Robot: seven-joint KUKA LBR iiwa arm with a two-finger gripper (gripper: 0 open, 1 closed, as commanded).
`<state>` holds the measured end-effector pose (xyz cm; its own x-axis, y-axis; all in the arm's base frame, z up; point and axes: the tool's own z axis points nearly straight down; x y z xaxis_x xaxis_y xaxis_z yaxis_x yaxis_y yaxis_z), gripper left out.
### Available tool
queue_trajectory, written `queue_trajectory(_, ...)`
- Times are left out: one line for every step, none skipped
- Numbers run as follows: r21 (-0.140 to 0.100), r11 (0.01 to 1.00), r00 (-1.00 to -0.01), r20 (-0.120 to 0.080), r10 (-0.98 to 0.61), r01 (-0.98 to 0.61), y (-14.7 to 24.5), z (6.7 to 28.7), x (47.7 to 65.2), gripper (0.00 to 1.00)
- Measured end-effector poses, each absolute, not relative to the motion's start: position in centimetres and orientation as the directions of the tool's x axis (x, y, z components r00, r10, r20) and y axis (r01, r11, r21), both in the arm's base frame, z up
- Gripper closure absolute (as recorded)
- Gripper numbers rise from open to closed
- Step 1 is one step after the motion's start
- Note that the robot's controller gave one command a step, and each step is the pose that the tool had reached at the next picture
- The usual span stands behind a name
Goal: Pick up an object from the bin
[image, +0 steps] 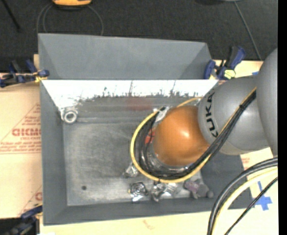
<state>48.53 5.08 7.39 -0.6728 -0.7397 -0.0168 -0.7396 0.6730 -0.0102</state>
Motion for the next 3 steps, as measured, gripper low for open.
queue_trajectory(-0.013, 0.445, -0.445, -0.009, -0.896, -0.895, 7.6, 7.5, 47.9, 0.00)
queue_trajectory(-0.011, 0.448, -0.448, -0.014, -0.894, -0.894, 7.9, 7.5, 47.9, 1.00)
queue_trajectory(-0.003, 0.070, -0.070, -0.002, -0.998, -0.998, 6.7, 12.0, 48.8, 1.00)
